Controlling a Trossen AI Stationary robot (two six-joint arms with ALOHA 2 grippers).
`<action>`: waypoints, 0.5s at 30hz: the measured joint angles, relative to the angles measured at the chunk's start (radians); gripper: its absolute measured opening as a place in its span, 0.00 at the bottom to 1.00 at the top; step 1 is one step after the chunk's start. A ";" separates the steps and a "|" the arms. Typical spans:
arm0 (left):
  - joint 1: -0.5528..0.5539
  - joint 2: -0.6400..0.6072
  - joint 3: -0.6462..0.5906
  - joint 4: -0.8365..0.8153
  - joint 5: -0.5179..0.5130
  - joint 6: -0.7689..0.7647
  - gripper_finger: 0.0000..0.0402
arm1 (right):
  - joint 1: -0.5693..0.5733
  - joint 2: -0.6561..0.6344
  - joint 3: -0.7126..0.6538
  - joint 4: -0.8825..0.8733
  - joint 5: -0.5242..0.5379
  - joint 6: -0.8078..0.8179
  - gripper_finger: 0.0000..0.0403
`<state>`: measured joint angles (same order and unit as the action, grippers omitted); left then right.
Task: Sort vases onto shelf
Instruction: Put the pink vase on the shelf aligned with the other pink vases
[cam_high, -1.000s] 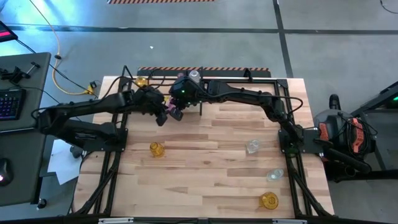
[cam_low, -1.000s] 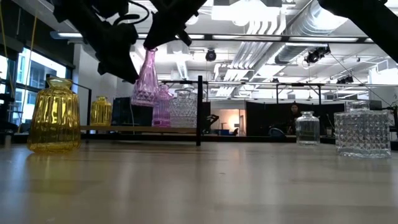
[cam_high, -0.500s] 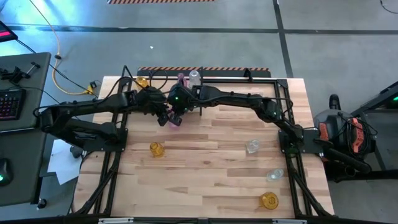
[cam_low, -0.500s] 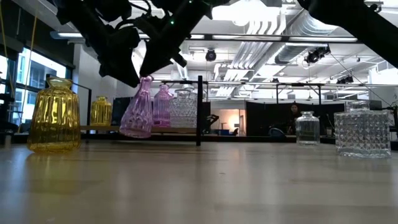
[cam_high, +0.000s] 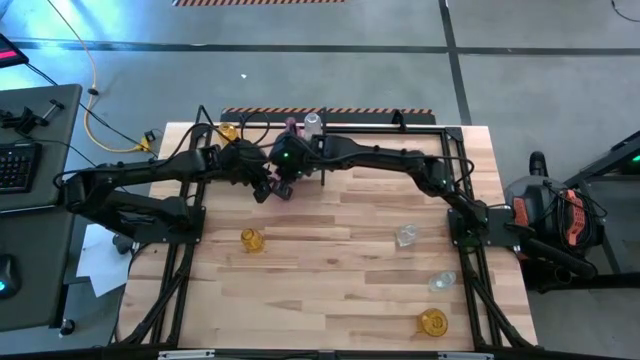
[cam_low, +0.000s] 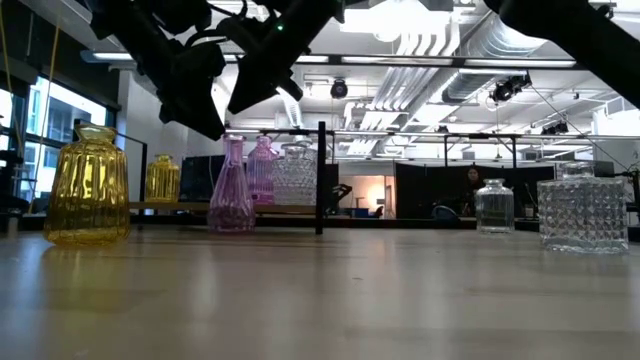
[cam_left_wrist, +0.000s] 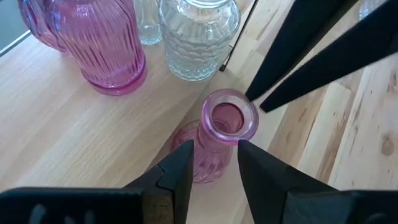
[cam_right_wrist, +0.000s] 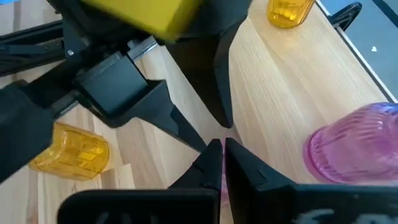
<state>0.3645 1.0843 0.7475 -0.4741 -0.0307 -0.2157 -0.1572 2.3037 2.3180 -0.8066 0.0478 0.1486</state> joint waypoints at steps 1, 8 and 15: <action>0.000 0.000 0.000 0.000 0.000 0.000 0.29 | -0.002 -0.003 0.000 -0.001 -0.006 0.000 0.00; 0.000 -0.004 0.000 -0.043 0.035 0.001 0.29 | -0.008 -0.004 0.001 -0.041 -0.104 -0.019 0.00; -0.008 -0.092 0.000 -0.110 0.064 0.035 0.29 | 0.028 -0.003 0.000 -0.085 -0.173 -0.123 0.09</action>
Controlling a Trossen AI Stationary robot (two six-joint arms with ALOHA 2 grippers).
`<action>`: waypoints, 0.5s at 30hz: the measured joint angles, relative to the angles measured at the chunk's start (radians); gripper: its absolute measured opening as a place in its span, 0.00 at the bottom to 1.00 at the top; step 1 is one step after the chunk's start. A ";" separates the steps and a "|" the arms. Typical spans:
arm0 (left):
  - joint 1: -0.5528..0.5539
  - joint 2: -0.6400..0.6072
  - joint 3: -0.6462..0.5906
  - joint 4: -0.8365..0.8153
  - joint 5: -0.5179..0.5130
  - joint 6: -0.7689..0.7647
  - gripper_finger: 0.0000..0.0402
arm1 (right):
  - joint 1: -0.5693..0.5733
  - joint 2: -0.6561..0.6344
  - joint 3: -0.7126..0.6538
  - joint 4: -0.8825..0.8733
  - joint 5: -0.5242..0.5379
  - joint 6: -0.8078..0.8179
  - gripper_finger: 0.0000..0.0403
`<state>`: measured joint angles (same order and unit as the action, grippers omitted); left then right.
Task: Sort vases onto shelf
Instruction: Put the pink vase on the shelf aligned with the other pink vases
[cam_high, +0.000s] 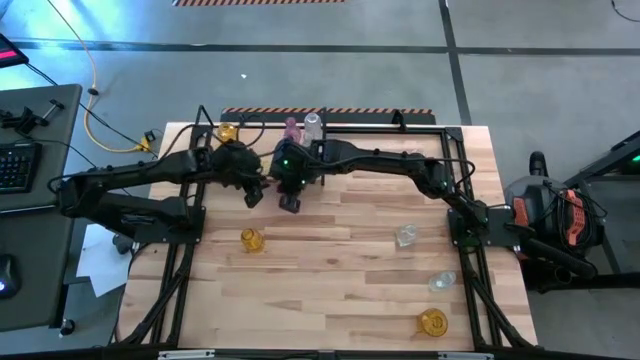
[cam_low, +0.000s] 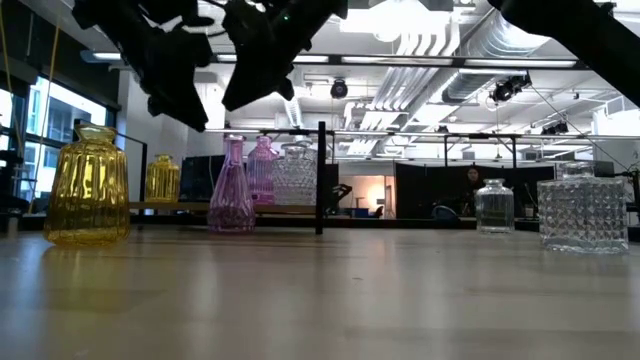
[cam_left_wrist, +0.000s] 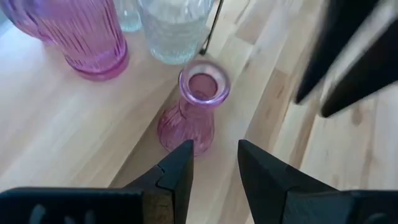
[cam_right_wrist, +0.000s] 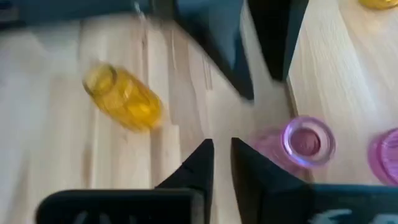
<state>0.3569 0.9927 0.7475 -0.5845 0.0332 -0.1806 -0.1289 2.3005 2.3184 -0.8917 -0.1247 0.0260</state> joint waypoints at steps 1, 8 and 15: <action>0.000 -0.018 0.001 -0.006 0.000 0.000 0.29 | 0.004 0.000 0.000 -0.007 0.008 -0.013 0.12; 0.000 -0.118 0.001 -0.098 0.025 -0.001 0.29 | 0.006 0.000 0.000 0.002 0.065 -0.140 0.33; 0.000 -0.135 0.001 -0.128 0.036 -0.036 0.29 | -0.015 0.011 -0.005 0.004 0.057 -0.188 0.43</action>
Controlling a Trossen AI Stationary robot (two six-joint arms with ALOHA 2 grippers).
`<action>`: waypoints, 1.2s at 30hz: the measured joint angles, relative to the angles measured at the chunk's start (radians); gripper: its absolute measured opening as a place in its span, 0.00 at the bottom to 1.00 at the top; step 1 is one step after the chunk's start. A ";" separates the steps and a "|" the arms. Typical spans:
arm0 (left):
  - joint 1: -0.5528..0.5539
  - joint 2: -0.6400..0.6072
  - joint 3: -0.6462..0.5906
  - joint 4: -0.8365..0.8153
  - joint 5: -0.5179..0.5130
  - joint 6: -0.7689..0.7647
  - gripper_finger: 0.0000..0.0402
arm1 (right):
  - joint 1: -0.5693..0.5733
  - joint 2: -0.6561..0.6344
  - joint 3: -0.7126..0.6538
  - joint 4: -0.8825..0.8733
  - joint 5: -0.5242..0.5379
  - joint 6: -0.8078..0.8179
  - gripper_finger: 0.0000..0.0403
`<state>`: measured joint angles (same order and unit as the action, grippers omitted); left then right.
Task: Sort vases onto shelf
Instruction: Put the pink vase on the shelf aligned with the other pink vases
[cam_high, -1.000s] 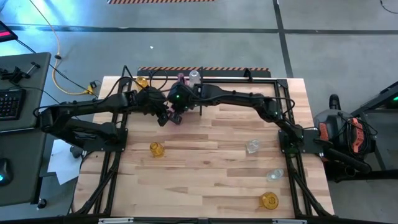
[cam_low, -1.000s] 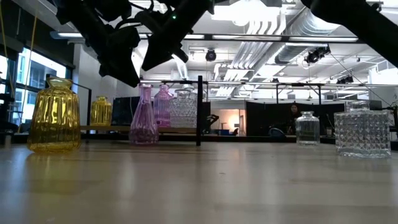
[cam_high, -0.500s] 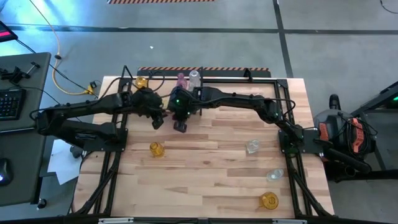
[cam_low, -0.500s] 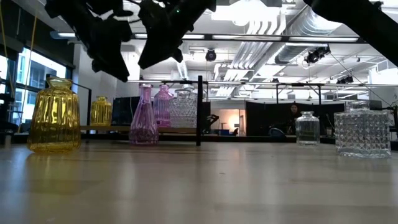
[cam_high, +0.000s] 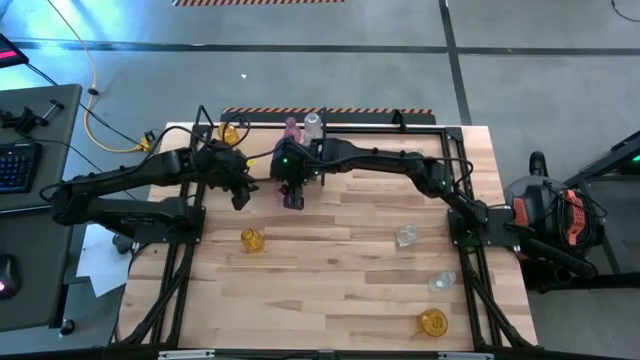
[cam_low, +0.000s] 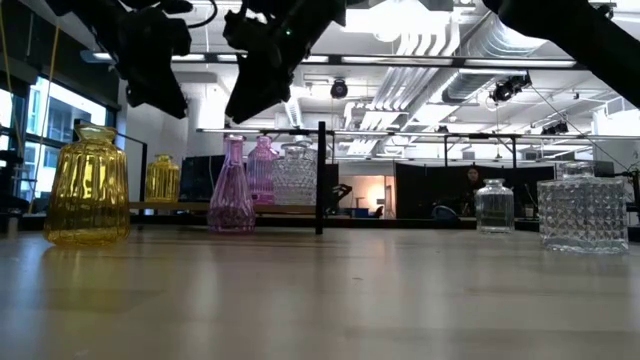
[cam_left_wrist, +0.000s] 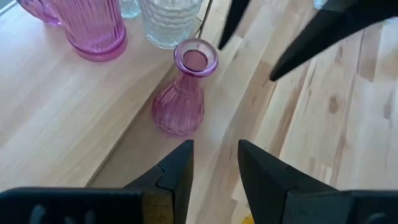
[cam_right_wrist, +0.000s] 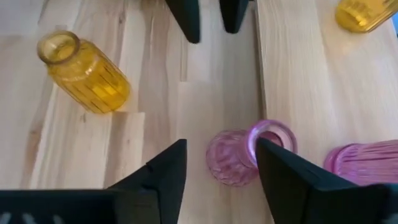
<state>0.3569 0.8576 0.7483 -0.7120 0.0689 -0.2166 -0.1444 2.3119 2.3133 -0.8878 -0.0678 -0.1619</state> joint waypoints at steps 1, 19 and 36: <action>0.000 0.000 0.000 0.000 0.000 -0.007 0.29 | -0.002 0.000 -0.005 0.007 0.000 -0.011 0.44; -0.050 -0.180 0.000 -0.008 -0.004 -0.096 0.29 | -0.019 0.052 -0.008 0.058 -0.011 -0.037 0.44; -0.050 -0.269 -0.001 -0.055 -0.033 -0.133 0.29 | -0.020 0.071 -0.003 0.052 0.008 -0.022 0.03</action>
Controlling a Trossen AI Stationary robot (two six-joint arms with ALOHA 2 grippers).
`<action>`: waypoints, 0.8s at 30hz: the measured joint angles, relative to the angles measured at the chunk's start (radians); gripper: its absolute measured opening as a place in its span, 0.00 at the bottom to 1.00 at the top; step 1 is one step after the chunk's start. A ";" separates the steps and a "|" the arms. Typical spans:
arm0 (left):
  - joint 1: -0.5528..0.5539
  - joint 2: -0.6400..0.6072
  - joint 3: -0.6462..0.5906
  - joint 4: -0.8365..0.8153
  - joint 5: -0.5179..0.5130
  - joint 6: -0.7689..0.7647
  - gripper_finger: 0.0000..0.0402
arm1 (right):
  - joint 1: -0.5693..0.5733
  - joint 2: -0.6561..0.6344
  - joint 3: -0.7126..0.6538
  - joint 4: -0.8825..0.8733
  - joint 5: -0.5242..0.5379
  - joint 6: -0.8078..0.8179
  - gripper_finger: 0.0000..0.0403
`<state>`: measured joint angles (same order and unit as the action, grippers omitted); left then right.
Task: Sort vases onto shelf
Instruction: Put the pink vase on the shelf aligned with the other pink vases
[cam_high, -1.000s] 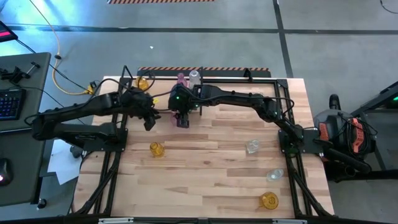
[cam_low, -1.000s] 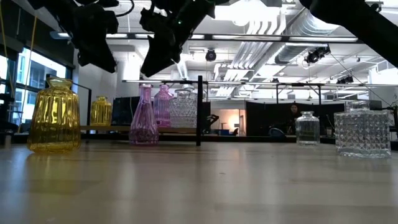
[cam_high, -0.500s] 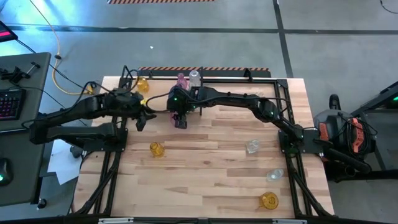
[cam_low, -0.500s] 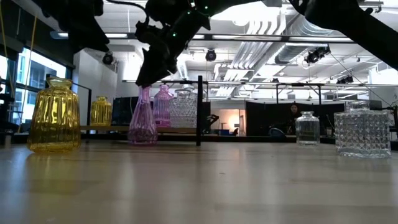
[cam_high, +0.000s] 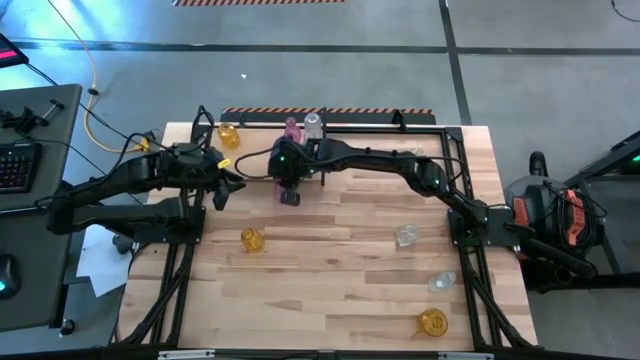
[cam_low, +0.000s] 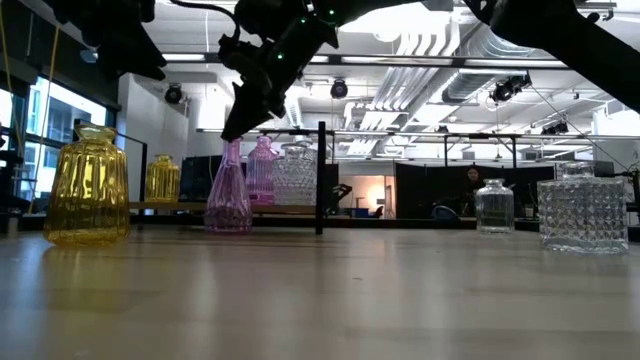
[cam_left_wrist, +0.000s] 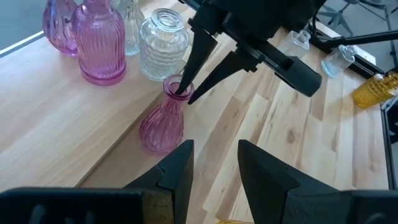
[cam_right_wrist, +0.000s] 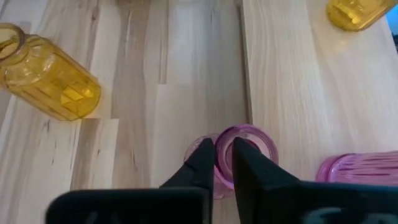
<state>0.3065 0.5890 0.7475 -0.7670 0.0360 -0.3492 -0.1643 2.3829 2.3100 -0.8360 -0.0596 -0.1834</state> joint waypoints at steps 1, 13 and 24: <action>0.000 0.000 0.000 0.000 0.000 0.000 0.29 | 0.002 0.000 0.000 0.000 0.009 -0.001 0.03; 0.000 -0.001 0.000 0.000 0.000 0.002 0.29 | 0.031 0.009 0.042 -0.024 0.033 -0.011 0.01; 0.000 -0.001 0.000 0.000 0.000 0.003 0.29 | 0.041 -0.024 0.041 -0.071 0.068 -0.015 0.00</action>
<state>0.3065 0.5880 0.7475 -0.7670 0.0364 -0.3462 -0.1230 2.3585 2.3512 -0.9070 0.0085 -0.1985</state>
